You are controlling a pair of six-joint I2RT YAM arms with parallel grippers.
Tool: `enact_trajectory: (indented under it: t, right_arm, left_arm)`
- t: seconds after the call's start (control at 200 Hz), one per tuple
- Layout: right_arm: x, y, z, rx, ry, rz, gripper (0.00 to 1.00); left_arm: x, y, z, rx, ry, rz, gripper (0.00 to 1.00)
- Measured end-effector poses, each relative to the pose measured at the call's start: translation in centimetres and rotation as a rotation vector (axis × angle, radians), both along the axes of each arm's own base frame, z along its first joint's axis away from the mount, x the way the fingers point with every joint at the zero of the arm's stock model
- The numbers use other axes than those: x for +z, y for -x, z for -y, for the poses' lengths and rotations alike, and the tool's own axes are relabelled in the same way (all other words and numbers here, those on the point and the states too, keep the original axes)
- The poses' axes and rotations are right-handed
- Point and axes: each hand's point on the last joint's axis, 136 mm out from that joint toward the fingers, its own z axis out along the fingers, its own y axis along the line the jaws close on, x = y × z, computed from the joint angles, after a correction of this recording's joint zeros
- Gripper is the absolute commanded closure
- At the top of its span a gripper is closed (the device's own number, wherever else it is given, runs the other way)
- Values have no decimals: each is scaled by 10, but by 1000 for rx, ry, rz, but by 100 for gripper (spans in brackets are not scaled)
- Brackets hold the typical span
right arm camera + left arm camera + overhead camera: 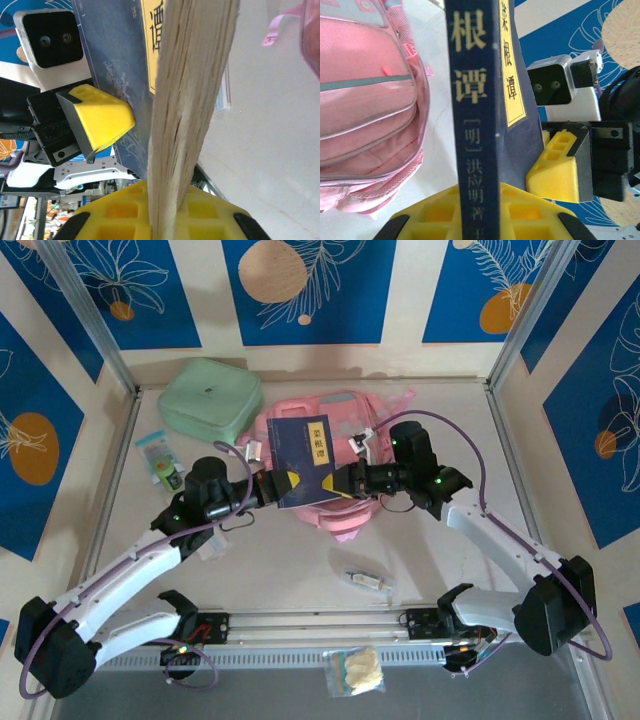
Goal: Pack the student bag
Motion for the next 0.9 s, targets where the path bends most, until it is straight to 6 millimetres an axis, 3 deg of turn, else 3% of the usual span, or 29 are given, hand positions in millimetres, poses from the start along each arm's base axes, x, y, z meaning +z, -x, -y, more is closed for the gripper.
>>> enact_trajectory:
  t: [0.09, 0.26, 0.46, 0.605, 0.74, 0.9]
  right_arm:
    - [-2, 1, 1, -2, 15, -7, 96]
    - [-9, -5, 18, -67, 76, -13, 97]
    - [-13, -16, 65, -225, 147, -33, 98]
    - [-23, -24, 104, -363, 205, -57, 99]
    - [-47, -22, 137, -473, 248, -125, 99]
    - [-72, -18, 162, -557, 273, -208, 99]
  left_arm:
    - [0, 1, 0, -7, -27, 12, 68]
    - [-4, -3, -7, -12, -209, 54, 53]
    - [-5, -15, -10, -53, -409, 167, 45]
    - [-38, -25, 11, -156, -567, 209, 41]
    - [-68, -32, 40, -284, -693, 272, 39]
    - [-94, -54, 64, -367, -815, 345, 38]
